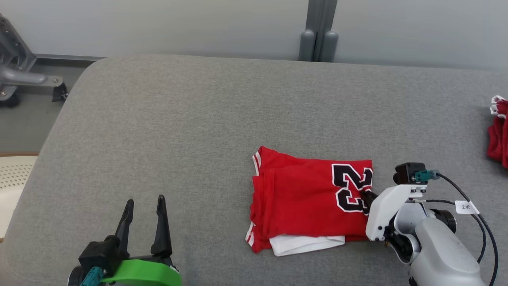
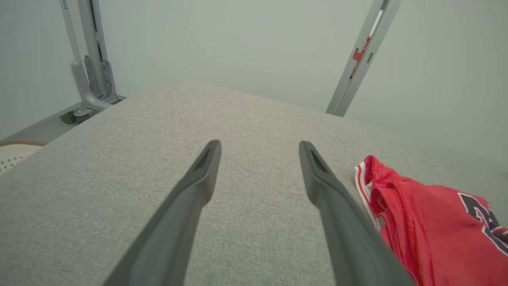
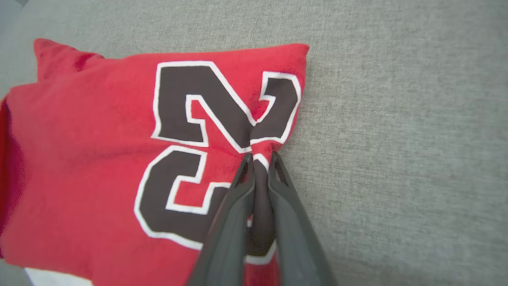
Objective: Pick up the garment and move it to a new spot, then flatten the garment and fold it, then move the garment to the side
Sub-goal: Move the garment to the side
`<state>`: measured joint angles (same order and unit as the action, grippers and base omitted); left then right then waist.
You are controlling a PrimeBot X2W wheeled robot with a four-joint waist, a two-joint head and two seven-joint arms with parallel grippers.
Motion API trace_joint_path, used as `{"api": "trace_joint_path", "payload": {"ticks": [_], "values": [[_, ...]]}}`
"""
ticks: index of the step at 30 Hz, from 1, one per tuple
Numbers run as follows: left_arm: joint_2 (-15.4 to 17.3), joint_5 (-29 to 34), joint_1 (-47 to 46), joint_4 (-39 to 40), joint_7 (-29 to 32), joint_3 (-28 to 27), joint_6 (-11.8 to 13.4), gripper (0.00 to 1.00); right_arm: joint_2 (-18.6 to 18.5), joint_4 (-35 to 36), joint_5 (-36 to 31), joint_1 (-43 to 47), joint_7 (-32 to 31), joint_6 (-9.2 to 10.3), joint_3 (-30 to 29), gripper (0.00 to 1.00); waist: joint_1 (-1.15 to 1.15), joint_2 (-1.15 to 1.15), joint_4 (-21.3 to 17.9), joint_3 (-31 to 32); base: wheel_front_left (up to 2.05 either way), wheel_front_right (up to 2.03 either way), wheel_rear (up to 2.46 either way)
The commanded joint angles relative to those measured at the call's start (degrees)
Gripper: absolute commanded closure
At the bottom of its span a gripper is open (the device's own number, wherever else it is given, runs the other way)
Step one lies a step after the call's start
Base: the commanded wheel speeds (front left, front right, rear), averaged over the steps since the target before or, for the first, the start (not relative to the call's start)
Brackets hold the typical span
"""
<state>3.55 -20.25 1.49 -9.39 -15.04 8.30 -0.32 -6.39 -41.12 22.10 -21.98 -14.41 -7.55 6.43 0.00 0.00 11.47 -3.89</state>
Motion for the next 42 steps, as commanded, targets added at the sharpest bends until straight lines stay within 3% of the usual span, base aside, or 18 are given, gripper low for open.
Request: {"api": "trace_joint_path", "payload": {"ticks": [1, 17, 23, 30, 42], "values": [[0.0, 0.6, 0.0, 0.1, -0.2, -0.2, -0.1, 0.0, -1.0, -0.6, 0.2, -1.3, 1.0, 0.14, 0.0, 1.0, 0.0, 0.0, -2.0, -0.5, 0.0, 0.0, 0.0], [-0.2, 1.6, -1.5, 1.2, -0.2, -0.1, -0.4, 0.0, -6.9, 3.6, -1.2, -6.4, 5.5, 0.13, -0.2, 1.0, 0.0, 0.0, -24.1, -3.7, 0.0, 0.0, 0.0], [0.0, 2.3, -2.9, 0.8, -0.2, 0.4, -0.7, 0.0, -7.3, 6.5, -1.2, -6.1, 5.8, 0.12, -2.1, 1.0, 0.0, 0.0, -29.0, -5.3, 0.0, 0.0, 0.0], [0.3, 2.6, -3.8, 0.0, -0.2, 0.8, -0.9, 0.0, -6.1, 8.5, -1.4, -6.3, 6.4, 0.12, -3.6, 1.0, 0.0, 0.0, -28.9, -5.6, 0.0, 0.0, 0.0], [-0.3, 1.1, -3.3, -0.3, -0.2, 1.0, -0.6, 0.0, -8.1, 9.3, -5.4, -13.3, 4.2, 0.12, -8.4, 1.0, 0.0, 0.0, -20.6, -3.0, 0.0, 0.0, 0.0]]}}
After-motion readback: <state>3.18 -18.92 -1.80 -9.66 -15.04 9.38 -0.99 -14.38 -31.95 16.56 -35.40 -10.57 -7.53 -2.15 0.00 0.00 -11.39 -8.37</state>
